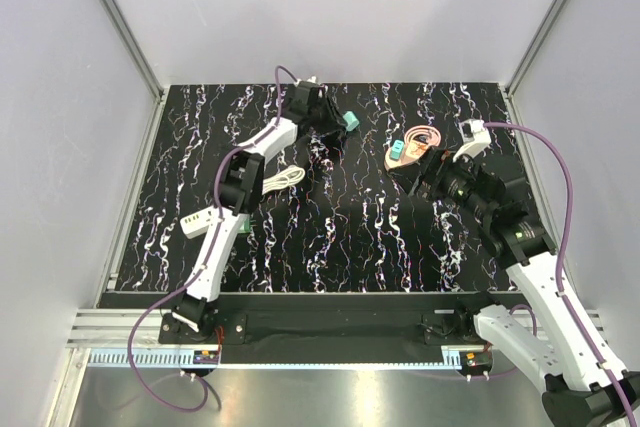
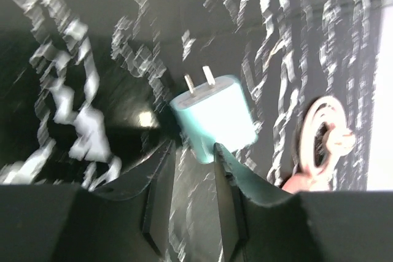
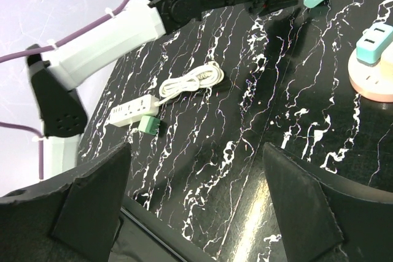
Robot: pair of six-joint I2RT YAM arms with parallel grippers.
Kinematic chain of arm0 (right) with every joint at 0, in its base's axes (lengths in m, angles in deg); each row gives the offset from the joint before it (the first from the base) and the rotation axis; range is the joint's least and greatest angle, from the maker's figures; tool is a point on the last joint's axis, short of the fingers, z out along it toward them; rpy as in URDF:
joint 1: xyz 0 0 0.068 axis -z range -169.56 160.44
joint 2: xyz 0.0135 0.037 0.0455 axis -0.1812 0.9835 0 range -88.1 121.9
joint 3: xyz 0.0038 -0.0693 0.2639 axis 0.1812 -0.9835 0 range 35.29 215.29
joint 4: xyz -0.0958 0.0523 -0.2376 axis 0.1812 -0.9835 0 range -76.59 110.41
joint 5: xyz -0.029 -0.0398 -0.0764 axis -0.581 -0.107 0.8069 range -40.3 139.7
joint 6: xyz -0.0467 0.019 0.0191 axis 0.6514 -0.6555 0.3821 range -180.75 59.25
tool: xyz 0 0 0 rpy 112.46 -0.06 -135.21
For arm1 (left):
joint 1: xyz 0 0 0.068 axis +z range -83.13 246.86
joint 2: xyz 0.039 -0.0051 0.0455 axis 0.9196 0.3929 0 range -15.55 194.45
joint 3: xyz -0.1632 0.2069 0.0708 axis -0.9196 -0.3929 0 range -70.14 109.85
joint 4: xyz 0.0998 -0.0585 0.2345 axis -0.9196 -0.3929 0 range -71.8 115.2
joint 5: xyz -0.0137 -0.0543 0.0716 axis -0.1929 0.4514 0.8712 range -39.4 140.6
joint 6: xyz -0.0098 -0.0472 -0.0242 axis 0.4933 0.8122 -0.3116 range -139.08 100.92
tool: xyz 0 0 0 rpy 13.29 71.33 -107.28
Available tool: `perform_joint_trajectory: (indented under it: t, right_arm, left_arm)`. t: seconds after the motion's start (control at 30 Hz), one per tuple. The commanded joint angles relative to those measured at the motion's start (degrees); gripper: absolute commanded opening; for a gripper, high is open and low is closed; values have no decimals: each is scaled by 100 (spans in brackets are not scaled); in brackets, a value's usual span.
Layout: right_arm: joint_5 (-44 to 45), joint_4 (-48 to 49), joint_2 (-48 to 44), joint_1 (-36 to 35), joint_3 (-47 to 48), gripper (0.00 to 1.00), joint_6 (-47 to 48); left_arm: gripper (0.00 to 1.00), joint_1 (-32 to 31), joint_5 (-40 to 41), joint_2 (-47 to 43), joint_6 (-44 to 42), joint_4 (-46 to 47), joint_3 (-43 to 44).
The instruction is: Insert the plug
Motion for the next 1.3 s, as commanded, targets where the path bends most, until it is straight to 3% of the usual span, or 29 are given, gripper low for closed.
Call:
perform_joint_trajectory:
  t: [0.0, 0.17, 0.23, 0.3, 0.37, 0.5, 0.73, 1.03, 1.17, 1.27]
  right_arm:
    - [61, 136, 123, -66, 166, 93, -112]
    - [61, -136, 710, -66, 508, 88, -305]
    - [131, -154, 1079, -66, 588, 87, -315]
    - [280, -381, 1414, -66, 851, 87, -218]
    - [368, -505, 1880, -66, 1132, 87, -51]
    - [456, -515, 2127, -66, 1256, 88, 28]
    - [500, -427, 1654, -66, 1090, 88, 54]
    - [280, -321, 1442, -66, 1072, 88, 46]
    - [219, -251, 1337, -66, 1002, 88, 55]
    - [131, -242, 1231, -66, 967, 88, 81]
  left_arm:
    - [34, 24, 1, -503, -410, -623, -829]
    - [22, -11, 792, -1918, -559, -579, -2789]
    - [21, -73, 872, -2514, -665, -491, -3324]
    - [28, -99, 977, -3068, -797, -412, -3572]
    - [44, -143, 978, -3334, -1015, -307, -3705]
    - [63, -240, 820, -3143, -1342, -647, -3126]
    - [74, -240, 1267, -2185, -991, -1229, -1773]
    - [73, -617, 3154, -1429, -418, -1405, -859]
    - [73, -829, 3491, -1042, -349, -1633, -173]
    - [73, -864, 3684, -971, -199, -1660, -154]
